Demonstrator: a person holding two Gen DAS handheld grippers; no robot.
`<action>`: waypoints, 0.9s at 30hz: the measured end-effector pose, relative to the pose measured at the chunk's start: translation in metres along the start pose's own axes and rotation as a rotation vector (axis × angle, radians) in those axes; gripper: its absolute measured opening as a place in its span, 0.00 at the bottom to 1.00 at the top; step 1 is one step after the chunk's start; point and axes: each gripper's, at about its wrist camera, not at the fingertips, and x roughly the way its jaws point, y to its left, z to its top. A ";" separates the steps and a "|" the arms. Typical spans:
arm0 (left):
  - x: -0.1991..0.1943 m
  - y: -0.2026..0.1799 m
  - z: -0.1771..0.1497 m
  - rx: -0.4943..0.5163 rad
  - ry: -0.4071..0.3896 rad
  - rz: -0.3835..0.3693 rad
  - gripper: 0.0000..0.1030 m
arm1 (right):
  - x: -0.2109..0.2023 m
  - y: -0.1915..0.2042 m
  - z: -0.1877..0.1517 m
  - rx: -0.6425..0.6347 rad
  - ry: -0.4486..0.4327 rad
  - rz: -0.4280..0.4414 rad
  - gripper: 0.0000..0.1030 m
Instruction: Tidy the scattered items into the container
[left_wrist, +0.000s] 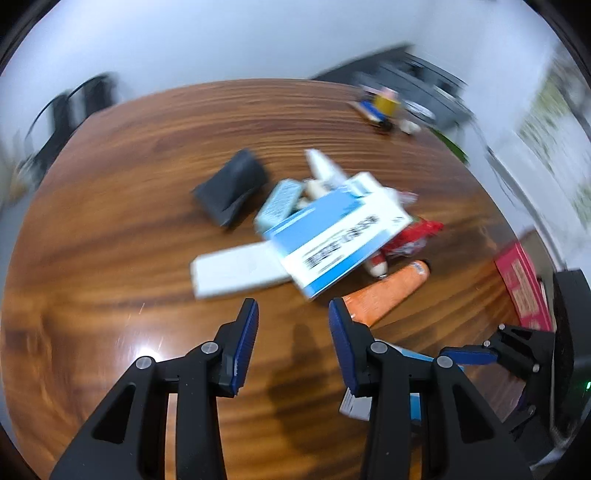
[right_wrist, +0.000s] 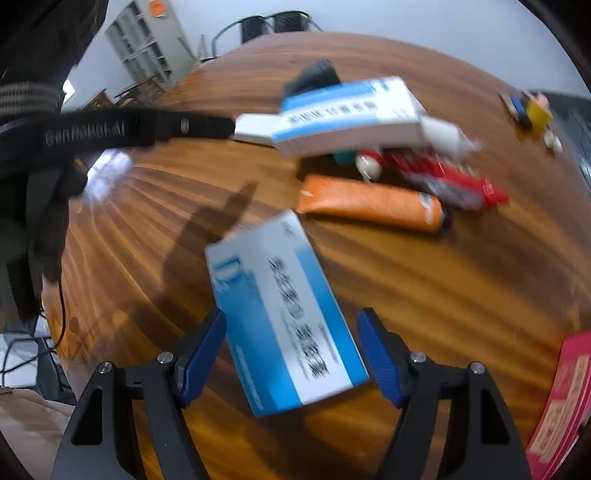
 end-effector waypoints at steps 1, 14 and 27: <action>0.002 -0.003 0.002 0.038 0.002 -0.010 0.42 | -0.001 -0.003 -0.002 0.016 0.000 0.003 0.75; 0.035 -0.029 0.033 0.445 -0.007 -0.071 0.70 | -0.007 -0.013 -0.009 0.086 0.002 0.002 0.75; 0.045 -0.038 0.046 0.674 -0.127 -0.177 1.00 | -0.009 -0.005 -0.012 0.105 0.011 -0.012 0.75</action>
